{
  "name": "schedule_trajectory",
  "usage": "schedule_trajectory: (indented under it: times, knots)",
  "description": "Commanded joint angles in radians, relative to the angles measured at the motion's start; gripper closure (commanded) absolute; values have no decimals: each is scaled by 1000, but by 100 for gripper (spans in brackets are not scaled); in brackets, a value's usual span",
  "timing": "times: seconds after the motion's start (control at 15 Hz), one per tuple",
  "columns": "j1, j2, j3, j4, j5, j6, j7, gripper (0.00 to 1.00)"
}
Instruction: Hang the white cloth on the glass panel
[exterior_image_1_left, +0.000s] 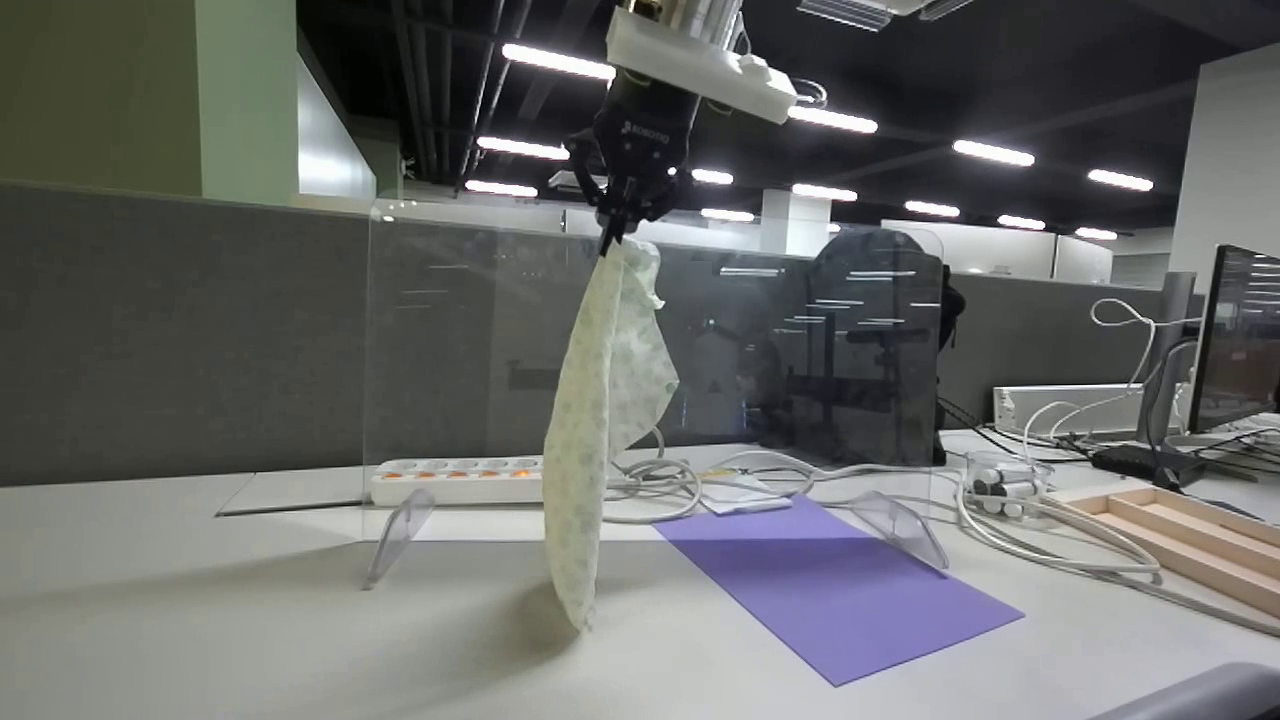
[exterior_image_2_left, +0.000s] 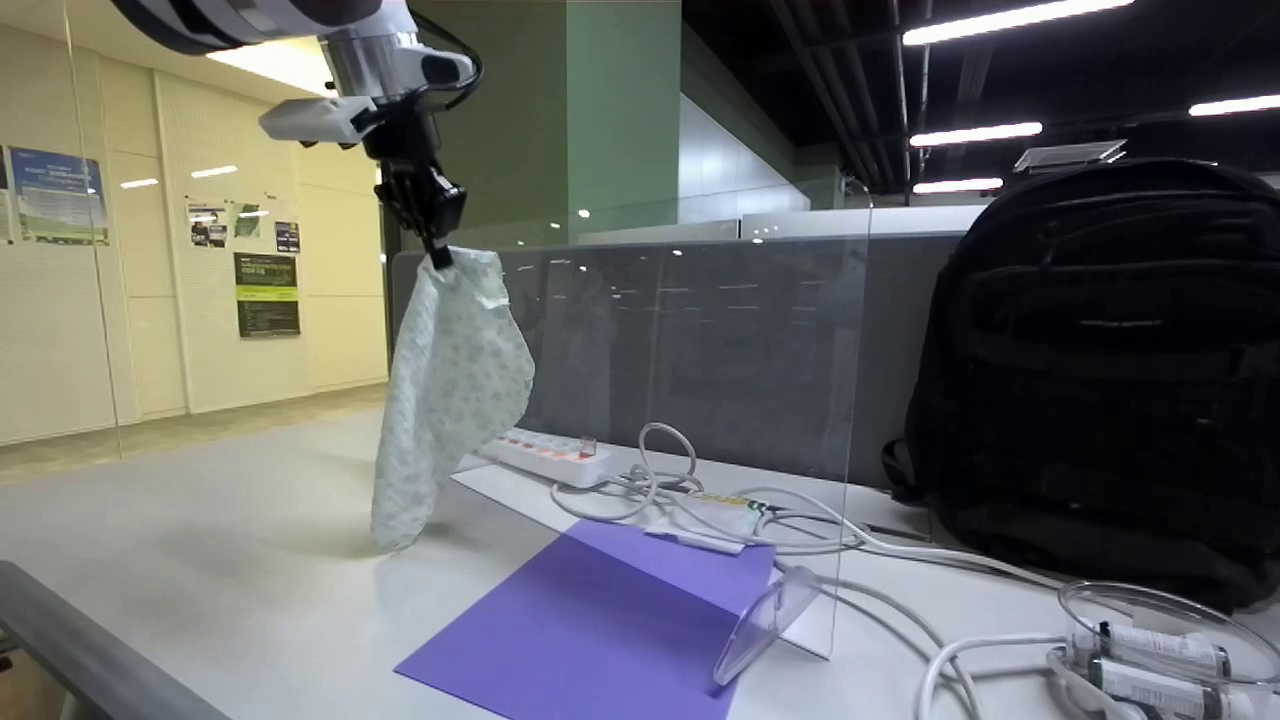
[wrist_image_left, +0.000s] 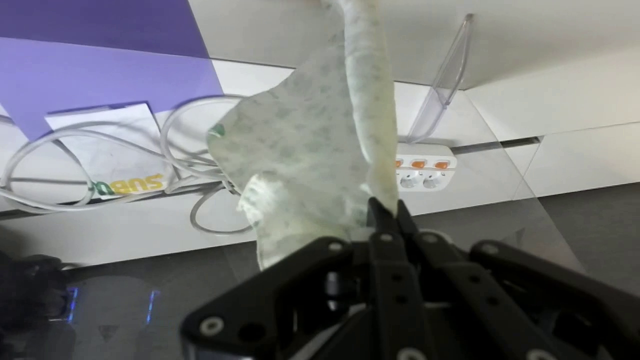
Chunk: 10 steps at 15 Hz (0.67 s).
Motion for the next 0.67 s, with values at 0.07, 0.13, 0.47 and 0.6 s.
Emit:
schedule_trajectory:
  times: [0.07, 0.13, 0.47, 0.6]
  knots:
    - [-19, -35, 68, 44, -25, 6, -17, 100]
    - [-21, -42, 80, 59, -30, 3, -16, 100]
    - [-97, -100, 133, 139, -104, 18, 46, 100]
    - [-150, -123, 151, 170, -139, 31, 78, 100]
